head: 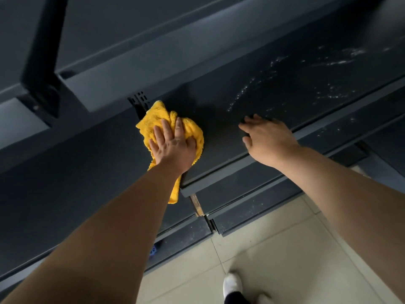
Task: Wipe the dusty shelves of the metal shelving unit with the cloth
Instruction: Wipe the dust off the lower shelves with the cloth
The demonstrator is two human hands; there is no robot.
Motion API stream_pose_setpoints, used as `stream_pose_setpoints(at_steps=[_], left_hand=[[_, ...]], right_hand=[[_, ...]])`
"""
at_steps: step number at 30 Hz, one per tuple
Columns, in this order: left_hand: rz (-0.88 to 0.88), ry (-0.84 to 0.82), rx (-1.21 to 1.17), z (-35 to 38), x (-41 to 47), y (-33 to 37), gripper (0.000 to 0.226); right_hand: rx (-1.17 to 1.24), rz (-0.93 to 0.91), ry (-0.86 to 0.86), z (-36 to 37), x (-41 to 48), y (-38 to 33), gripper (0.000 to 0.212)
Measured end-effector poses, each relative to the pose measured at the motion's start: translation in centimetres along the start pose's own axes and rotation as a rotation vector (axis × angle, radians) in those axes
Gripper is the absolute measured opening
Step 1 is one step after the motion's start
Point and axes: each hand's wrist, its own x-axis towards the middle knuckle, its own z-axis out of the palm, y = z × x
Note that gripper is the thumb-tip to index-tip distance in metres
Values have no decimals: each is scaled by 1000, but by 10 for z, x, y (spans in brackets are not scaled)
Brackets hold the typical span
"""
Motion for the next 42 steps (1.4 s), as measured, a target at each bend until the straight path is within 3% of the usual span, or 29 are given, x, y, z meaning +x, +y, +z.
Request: stream_pose_setpoints(at_steps=[12,19,25,32,42], left_hand=[[121,30,98,-1,78,56,66],[189,15,106,3,95,93,65],[261,9,107,8,94,135,64],[267,-3,97,17,58,164,63],[116,11,81,25,-36,130,61]], right_hand=[[41,-53,47,-14,11,15,35],[43,136,117,-20,24,62,42],[-41,98,36,-19,35,88,33],[-20,1,-114,-20,37,108,49],[-101,-72,-260,-31,32,107,54]])
